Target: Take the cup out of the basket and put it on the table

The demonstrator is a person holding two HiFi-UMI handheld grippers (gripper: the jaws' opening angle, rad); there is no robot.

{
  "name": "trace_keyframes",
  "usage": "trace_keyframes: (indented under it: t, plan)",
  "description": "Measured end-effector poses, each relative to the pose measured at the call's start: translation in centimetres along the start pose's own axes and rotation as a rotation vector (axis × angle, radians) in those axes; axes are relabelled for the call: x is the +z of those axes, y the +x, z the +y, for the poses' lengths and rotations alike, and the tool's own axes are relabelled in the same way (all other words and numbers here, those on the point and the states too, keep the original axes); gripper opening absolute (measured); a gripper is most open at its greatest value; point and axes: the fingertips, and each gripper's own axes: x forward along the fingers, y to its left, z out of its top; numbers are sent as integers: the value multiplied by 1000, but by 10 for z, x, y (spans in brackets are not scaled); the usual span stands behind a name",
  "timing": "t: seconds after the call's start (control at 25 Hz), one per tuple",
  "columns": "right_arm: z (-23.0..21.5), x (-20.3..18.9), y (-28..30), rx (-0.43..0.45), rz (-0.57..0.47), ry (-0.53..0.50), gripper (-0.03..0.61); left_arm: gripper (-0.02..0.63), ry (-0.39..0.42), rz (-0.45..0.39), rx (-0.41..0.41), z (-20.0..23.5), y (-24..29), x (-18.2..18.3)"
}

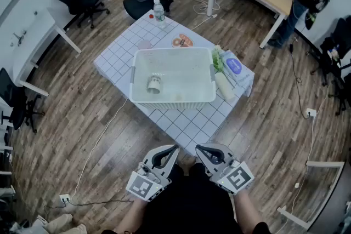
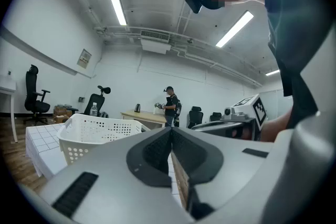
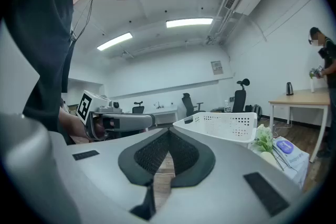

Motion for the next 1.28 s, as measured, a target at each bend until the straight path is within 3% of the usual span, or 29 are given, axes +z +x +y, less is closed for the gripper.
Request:
trace_keyframes:
  t: [0.48,0.64,1.28]
  plan:
    - [-1,-6,1,-5,19,-4,23,8,3,0,-10,-1,0,-1]
    - [-3,-7,1,-5,35,-2,23,8,-31,12,-11,-1,1,-3]
    - [-38,-4,2,-38,67,16,23,8,-37,40,-12,9,11,-15]
